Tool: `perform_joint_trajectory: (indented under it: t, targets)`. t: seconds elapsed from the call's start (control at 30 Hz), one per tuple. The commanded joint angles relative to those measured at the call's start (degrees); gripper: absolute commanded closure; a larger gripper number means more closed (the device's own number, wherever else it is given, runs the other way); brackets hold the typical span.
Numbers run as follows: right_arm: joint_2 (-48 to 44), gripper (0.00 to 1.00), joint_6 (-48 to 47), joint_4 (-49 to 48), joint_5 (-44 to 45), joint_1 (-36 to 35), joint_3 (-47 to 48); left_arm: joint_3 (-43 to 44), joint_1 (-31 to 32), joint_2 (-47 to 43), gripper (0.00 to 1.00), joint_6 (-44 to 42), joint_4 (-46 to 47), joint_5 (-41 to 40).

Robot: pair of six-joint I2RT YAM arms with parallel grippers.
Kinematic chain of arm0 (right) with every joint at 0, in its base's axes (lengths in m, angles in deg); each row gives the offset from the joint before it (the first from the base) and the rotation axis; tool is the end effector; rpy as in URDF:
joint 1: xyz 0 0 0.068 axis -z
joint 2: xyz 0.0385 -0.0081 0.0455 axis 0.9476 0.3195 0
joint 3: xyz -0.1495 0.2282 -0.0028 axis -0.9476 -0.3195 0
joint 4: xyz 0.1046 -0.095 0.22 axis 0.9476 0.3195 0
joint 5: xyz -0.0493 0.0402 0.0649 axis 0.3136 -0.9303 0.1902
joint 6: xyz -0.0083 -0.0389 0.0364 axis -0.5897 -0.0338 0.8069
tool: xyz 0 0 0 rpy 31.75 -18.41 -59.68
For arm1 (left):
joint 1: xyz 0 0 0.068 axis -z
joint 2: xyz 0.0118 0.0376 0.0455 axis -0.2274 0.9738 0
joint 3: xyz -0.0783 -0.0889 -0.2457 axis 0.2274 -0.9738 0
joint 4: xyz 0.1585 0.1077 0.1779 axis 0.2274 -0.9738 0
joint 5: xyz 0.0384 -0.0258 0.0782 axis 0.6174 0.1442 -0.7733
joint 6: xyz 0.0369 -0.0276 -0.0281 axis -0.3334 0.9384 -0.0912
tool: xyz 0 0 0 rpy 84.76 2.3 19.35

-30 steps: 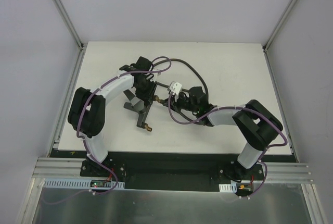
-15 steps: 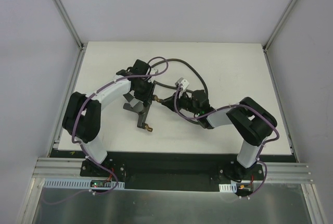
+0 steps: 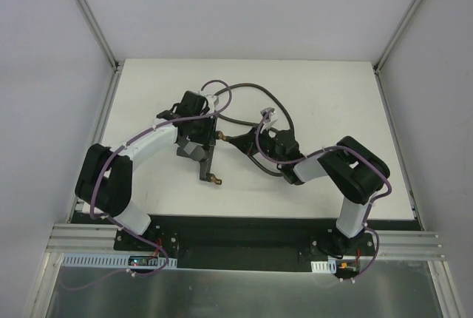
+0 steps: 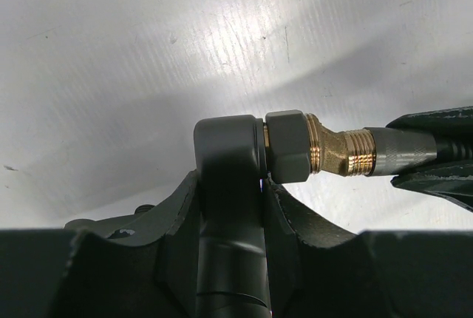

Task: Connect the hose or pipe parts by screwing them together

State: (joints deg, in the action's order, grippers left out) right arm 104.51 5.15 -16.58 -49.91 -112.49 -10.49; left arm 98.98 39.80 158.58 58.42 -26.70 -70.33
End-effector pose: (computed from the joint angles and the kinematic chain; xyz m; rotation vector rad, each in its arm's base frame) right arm 0.2491 0.2299 0.1697 -0.5315 1.5304 1.0216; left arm 0.2993 -0.1580 0.2336 0.4521 2.3951 -0.5311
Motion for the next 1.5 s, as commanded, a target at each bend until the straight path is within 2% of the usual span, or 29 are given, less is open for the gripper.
perform_joint_trajectory:
  t: [0.0,0.17,0.47,0.73,0.93,1.1,1.17,1.2,1.4,1.47]
  targets:
    - [0.96,0.99,14.01,-12.89,2.61,-1.5,0.74,-0.14,5.34,-6.52,1.0,4.03,13.77,15.59]
    - [0.43,0.99,20.78,-12.71,4.19,-1.33,-0.59,-2.16,6.04,-8.72,1.0,3.23,16.15,13.04]
    - [-0.71,0.99,27.37,-12.27,3.75,-1.24,-0.68,-5.86,7.71,-11.88,1.0,-0.37,18.26,7.42]
    - [-0.62,0.99,39.67,-12.27,9.37,-1.33,-1.82,-8.85,9.82,-14.08,1.0,-0.73,23.35,4.16]
    - [0.6,0.99,46.26,-17.19,11.23,-1.33,-2.35,-10.52,10.35,-15.84,1.0,-0.03,27.22,3.54]
    - [-0.18,0.99,45.32,-17.19,10.17,-1.33,-1.82,-10.7,10.35,-16.28,1.0,0.41,28.72,2.93]
    - [-1.41,0.88,42.25,-17.02,10.26,-1.15,-2.87,-10.08,10.43,-16.1,1.0,0.85,28.2,2.75]
    - [-1.76,0.77,41.1,-17.02,10.34,-0.8,-3.31,-9.73,10.26,-16.01,1.0,1.03,27.58,2.4]
    - [-4.58,0.59,33.02,-17.11,8.86,0.43,-7.36,-8.85,9.65,-15.66,1.0,1.64,23.19,2.75]
    - [-4.84,0.58,31.95,-17.11,8.85,0.52,-8.75,-8.41,9.03,-15.14,1.0,2.87,21.43,4.67]
